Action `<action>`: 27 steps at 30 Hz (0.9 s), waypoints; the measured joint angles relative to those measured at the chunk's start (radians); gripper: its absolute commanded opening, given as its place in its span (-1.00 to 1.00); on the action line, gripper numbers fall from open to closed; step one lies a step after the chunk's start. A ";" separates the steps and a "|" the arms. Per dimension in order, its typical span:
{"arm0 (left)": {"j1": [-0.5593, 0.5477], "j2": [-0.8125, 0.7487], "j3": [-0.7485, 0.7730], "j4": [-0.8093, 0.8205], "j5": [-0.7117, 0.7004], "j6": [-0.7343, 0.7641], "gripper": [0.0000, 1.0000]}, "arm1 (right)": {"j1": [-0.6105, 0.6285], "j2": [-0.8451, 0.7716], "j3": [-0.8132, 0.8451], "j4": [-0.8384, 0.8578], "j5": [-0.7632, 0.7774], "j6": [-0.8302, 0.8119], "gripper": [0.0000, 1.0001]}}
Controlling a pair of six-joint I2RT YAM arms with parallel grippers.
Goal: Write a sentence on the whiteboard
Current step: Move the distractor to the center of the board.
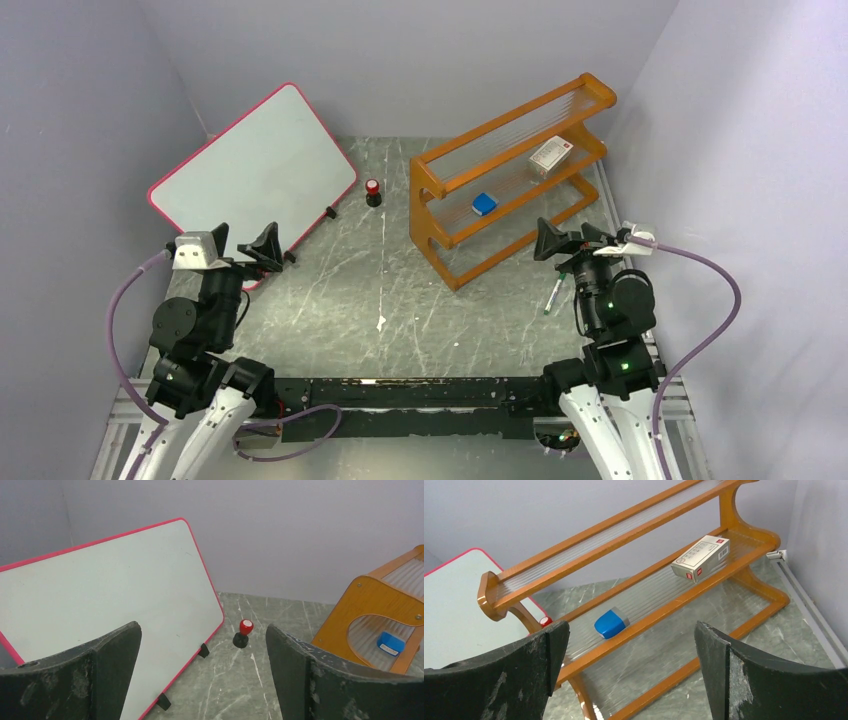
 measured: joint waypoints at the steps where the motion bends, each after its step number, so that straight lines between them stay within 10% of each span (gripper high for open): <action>1: 0.000 0.000 0.000 0.000 0.001 0.000 0.96 | 0.000 0.003 0.000 0.000 -0.004 0.002 1.00; 27: 0.000 0.010 0.000 0.000 0.011 0.000 0.96 | 0.004 0.151 -0.154 -0.073 -0.322 0.208 1.00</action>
